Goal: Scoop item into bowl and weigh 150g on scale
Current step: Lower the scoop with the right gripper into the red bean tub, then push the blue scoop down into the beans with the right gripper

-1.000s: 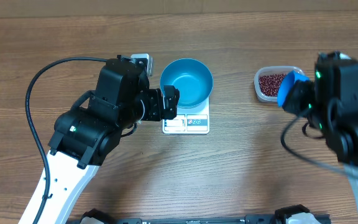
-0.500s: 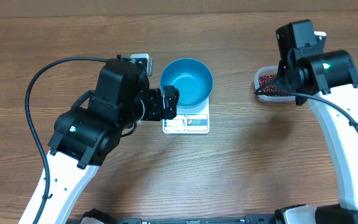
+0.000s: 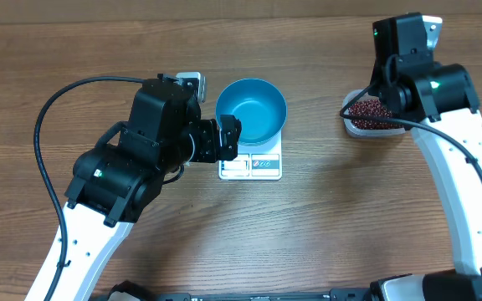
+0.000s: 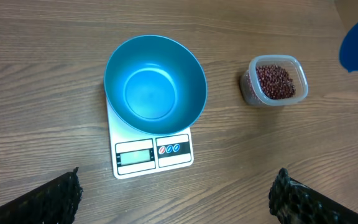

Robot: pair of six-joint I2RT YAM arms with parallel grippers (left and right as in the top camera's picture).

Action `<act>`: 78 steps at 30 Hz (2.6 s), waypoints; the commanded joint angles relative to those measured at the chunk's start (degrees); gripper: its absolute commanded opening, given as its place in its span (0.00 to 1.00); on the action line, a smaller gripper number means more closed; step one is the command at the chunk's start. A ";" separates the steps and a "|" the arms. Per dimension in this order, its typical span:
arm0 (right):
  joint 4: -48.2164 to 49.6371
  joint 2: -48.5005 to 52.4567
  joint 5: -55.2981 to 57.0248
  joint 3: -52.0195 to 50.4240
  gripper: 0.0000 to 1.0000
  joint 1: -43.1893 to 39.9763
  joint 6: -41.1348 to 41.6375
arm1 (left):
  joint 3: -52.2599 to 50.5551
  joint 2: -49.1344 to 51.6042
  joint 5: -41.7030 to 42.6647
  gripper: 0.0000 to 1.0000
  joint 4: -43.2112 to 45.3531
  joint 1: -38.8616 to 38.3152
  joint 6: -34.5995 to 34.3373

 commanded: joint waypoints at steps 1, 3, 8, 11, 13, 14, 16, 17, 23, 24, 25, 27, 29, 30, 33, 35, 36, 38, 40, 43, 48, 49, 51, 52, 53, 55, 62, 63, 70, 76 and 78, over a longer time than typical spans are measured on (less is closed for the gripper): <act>-0.66 2.62 0.79 1.70 0.04 -0.15 -0.92 | 0.90 -0.50 -0.39 1.00 0.22 0.22 1.27; -1.36 3.93 0.96 1.70 0.04 -0.15 -1.79 | 0.90 -0.50 -0.39 0.99 0.24 0.22 1.25; -1.55 6.58 1.57 1.73 0.04 -0.15 -5.05 | 0.90 -0.50 -0.37 1.00 0.22 0.22 1.25; -1.25 8.02 1.70 1.73 0.04 -0.15 -5.44 | 0.90 -0.50 -0.39 1.00 0.22 0.22 1.27; -0.94 8.90 1.68 1.73 0.04 -0.15 -5.64 | 0.90 -0.50 -0.39 0.99 0.22 0.22 1.27; -0.79 9.38 1.66 1.73 0.04 -0.15 -5.84 | 0.90 -0.50 -0.39 0.99 0.22 0.22 1.27; -0.81 10.38 1.66 1.73 0.04 -0.15 -5.86 | 0.90 -0.50 -0.37 1.00 0.22 0.22 1.27; -0.87 11.02 1.66 1.73 0.04 -0.15 -5.86 | 0.90 -0.50 -0.37 0.99 0.22 0.22 1.27; -0.52 12.94 1.68 1.73 0.04 -0.15 -5.88 | 0.90 -0.50 -0.39 1.00 0.22 0.22 1.27; -0.42 13.07 1.68 1.73 0.04 -0.15 -5.88 | 0.90 -0.50 -0.39 1.00 0.22 0.22 1.27; -0.35 13.09 1.68 1.73 0.04 -0.15 -5.88 | 0.90 -0.50 -0.37 1.00 0.22 0.22 1.27; -0.35 13.09 1.68 1.73 0.04 -0.17 -5.88 | 0.90 -0.50 -0.37 1.00 0.22 0.22 1.27; -0.66 13.09 1.66 1.73 0.04 -0.17 -5.86 | 0.90 -0.50 -0.37 1.00 0.22 0.22 1.27; -0.90 13.09 1.60 1.70 0.04 -0.15 -5.84 | 0.90 -0.50 -0.37 1.00 0.22 0.22 1.27; -1.05 13.14 1.64 1.70 0.04 -0.15 -5.84 | 0.90 -0.50 -0.39 0.99 0.22 0.22 1.27; -0.87 13.14 1.64 1.70 0.04 -0.15 -5.84 | 0.90 -0.50 -0.37 1.00 0.22 0.22 1.27; -0.81 13.18 1.62 1.70 0.04 -0.15 -5.84 | 0.90 -0.50 -0.37 0.99 0.22 0.22 1.25; -0.83 13.25 1.55 1.66 0.04 -0.15 -5.84 | 0.90 -0.50 -0.39 1.00 0.22 0.22 1.27; -0.83 13.29 1.44 1.22 0.04 -0.17 -5.86 | 0.90 -0.50 -0.37 1.00 0.22 0.22 1.27; -0.83 13.70 1.53 0.81 0.04 -0.17 -6.08 | 0.90 -0.50 -0.37 0.99 0.22 0.22 1.27; -0.66 14.91 1.68 0.79 0.04 -0.17 -6.49 | 0.90 -0.50 -0.39 1.00 0.22 0.22 1.27; -0.63 15.26 1.73 0.79 0.04 -0.17 -6.54 | 0.90 -0.50 -0.37 0.99 0.24 0.22 1.27; -0.22 15.87 2.69 0.79 0.04 -0.17 -8.00 | 0.90 -0.50 -0.39 0.99 0.22 0.22 1.25; -0.13 16.06 3.52 0.79 0.04 -0.17 -8.00 | 0.90 -0.50 -0.37 1.00 0.22 0.22 1.27; 0.04 16.20 4.46 0.79 0.04 -0.17 -8.00 | 0.90 -0.50 -0.37 1.00 0.22 0.22 1.27; 0.35 16.37 5.42 0.79 0.04 -0.17 -8.98 | 0.90 -0.50 -0.39 1.00 0.22 0.22 1.27; 0.87 16.72 5.53 0.79 0.04 -0.17 -12.46 | 0.90 -0.50 -0.39 1.00 0.22 0.22 1.27; 0.87 16.72 5.51 0.79 0.04 -0.17 -12.44 | 0.90 -0.50 -0.37 1.00 0.22 0.22 1.27; 0.66 16.72 4.83 0.13 0.04 -0.17 -12.37 | 0.90 -0.50 -0.39 1.00 0.22 0.22 1.27; 0.63 16.72 4.15 -0.31 0.04 -0.17 -12.20 | 0.90 -0.50 -0.39 0.99 0.22 0.22 1.25; 0.72 16.72 3.54 -0.66 0.04 -0.17 -11.96 | 0.90 -0.50 -0.37 1.00 0.22 0.22 1.25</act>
